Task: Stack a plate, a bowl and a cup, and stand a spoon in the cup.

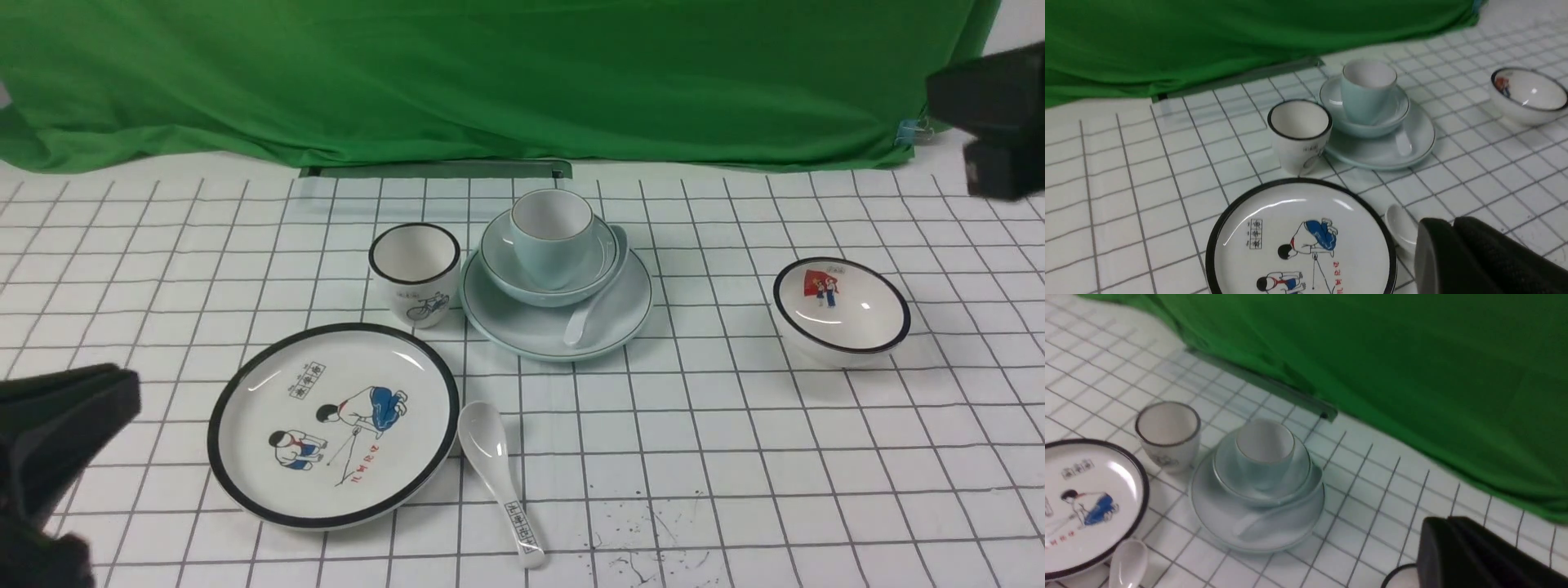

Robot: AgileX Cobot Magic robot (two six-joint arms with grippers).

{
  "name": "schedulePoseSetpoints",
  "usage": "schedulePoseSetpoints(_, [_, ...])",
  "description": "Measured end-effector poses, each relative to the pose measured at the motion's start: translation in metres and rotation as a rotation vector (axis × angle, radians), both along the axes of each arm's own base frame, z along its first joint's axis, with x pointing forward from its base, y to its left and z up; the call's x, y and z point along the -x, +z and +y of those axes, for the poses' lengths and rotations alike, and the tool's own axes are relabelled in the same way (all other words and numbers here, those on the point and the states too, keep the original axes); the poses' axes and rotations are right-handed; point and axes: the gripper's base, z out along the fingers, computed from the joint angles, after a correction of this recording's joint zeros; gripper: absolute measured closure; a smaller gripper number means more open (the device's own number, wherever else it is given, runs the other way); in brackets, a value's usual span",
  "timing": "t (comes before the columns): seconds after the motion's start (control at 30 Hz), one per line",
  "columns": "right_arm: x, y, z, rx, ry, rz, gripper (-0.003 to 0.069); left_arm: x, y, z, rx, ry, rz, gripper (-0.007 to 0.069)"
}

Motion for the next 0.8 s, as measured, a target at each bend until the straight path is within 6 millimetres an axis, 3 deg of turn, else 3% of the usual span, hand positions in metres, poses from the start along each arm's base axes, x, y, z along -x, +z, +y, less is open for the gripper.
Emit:
schedulePoseSetpoints(0.2, [0.057,-0.013,-0.005,-0.1,0.078,-0.217,0.0613,0.023,-0.009,0.012,0.03,0.004,-0.142,0.0634])
schedulePoseSetpoints(0.4, [0.085,-0.013,-0.014,-0.168,0.108,-0.336,0.0608,0.027,-0.009,0.014,0.027,0.005,-0.168,0.0634])
schedulePoseSetpoints(0.8, [0.089,-0.012,-0.016,-0.194,0.108,-0.338,0.0576,0.027,-0.009,0.014,0.021,0.005,-0.172,0.0634])
